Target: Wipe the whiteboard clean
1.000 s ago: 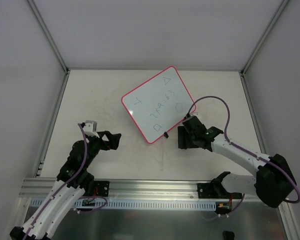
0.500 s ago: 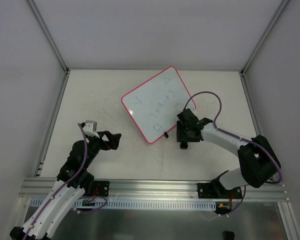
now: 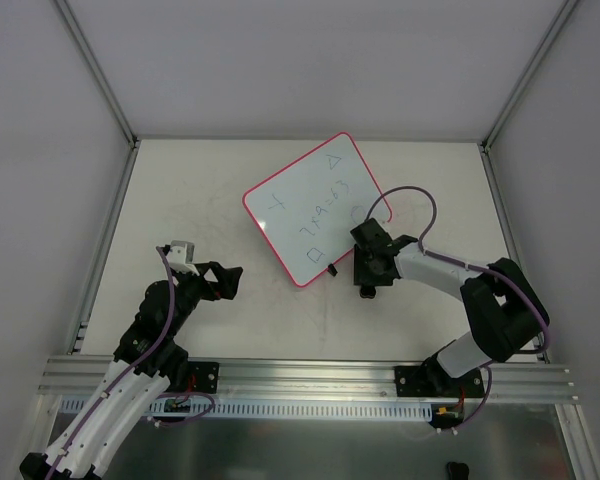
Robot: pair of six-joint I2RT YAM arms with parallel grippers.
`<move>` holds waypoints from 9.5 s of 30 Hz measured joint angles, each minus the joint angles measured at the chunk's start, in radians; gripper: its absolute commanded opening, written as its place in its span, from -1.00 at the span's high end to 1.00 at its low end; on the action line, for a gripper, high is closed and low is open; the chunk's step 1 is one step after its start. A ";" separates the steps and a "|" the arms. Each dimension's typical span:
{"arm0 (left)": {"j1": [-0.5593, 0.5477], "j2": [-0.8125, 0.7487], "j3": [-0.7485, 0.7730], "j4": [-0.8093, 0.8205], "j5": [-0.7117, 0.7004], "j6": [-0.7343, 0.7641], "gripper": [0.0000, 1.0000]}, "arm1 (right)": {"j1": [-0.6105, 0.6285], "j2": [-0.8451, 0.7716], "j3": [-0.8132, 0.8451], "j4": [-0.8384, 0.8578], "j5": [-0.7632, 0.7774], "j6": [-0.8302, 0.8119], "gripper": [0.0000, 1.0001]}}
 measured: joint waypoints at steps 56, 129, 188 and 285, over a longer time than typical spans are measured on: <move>0.000 0.011 0.000 0.000 0.001 0.000 -0.98 | 0.008 -0.038 0.021 -0.068 0.057 -0.001 0.05; 0.000 0.024 0.000 0.000 0.002 0.000 -0.98 | -0.001 -0.066 0.022 -0.074 0.020 -0.034 0.61; 0.192 1.149 -0.013 1.292 0.570 -0.401 -0.47 | 0.189 0.265 0.858 0.002 -0.230 -0.604 1.00; 0.079 1.405 0.113 1.370 0.521 -0.500 1.00 | 0.065 0.389 0.838 0.161 -0.272 -0.503 1.00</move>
